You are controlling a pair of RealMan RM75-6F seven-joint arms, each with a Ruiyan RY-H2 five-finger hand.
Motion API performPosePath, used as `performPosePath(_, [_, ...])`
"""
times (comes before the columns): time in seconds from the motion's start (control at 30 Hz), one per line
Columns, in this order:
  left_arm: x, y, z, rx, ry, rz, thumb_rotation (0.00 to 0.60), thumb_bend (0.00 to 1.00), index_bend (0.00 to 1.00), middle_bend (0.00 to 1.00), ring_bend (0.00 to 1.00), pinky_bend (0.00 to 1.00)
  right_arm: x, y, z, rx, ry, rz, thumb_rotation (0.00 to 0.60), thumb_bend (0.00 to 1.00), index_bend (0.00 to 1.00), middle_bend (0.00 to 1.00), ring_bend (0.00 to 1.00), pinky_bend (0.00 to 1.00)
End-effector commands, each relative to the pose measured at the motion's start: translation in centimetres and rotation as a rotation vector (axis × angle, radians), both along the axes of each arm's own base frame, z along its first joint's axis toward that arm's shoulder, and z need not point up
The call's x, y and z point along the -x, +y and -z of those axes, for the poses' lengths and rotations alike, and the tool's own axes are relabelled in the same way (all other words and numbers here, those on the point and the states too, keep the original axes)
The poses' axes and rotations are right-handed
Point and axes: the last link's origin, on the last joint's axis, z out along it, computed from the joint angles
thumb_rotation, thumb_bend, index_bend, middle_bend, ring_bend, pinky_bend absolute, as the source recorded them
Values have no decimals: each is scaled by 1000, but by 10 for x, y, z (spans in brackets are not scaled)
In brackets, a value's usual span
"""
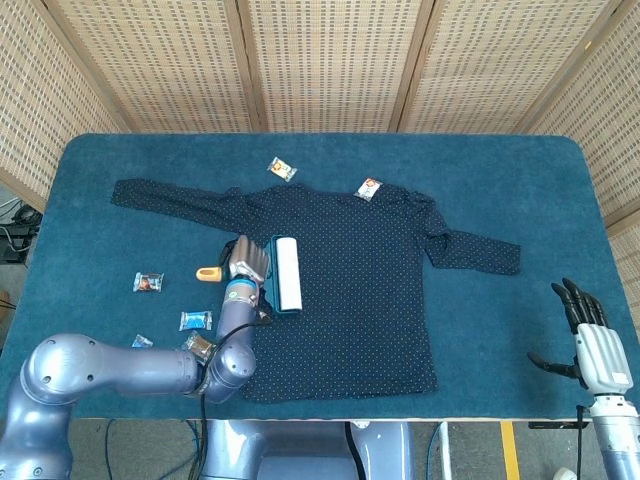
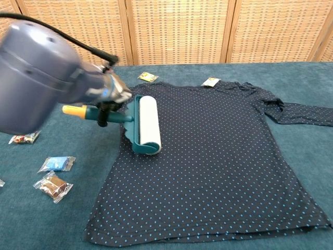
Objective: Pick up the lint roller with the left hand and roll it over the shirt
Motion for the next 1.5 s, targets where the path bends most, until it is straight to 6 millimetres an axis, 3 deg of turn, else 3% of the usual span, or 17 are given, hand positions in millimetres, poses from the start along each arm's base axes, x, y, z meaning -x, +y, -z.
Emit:
performPosePath(0.03, [14,1,-19,-18,-45,-6,600,821,853,946,814,722,-2,1,1,3,9,-4,600,114,33,0,0,0])
performPosePath(0.27, [41,3,-48,-61,-106,-9,600,801,851,915,796,692,-9,3,0,24,48,-35,600,114,33,0,0,0])
performPosePath(0.4, [54,2,-59,-78,-123,24,600,672,782,768,686,611,-12,5,1,32,69,-42,600,114,33,0,0,0])
performPosePath(0.5, [64,0,-65,-88,-136,36,600,519,456,493,496,463,-14,5,2,36,81,-49,600,114,33,0,0,0])
performPosePath(0.57, [71,-3,-69,-91,-144,25,600,450,194,256,319,313,-14,6,3,40,90,-53,600,114,34,0,0,0])
performPosePath(0.63, [78,-6,-73,-92,-152,8,600,405,64,100,175,198,-16,7,4,43,98,-57,600,114,34,0,0,0])
performPosePath(0.7, [84,-7,-76,-96,-157,0,600,372,15,18,57,108,-17,7,5,46,103,-63,600,114,34,0,0,0])
performPosePath(0.77, [89,-8,-78,-97,-162,-2,600,362,2,0,1,48,-19,8,5,46,108,-69,600,114,34,0,0,0])
performPosePath(1.0, [111,-13,-83,-119,-211,-23,600,362,0,0,0,0,-25,11,10,37,131,-96,600,113,34,0,0,0])
performPosePath(1.2, [120,-34,-108,-221,-525,-26,600,362,0,0,0,0,-29,13,11,41,142,-111,600,113,33,0,0,0])
performPosePath(1.5, [154,-103,-143,-355,-902,100,600,331,0,0,0,0,-32,15,4,72,144,-118,600,114,27,0,0,0])
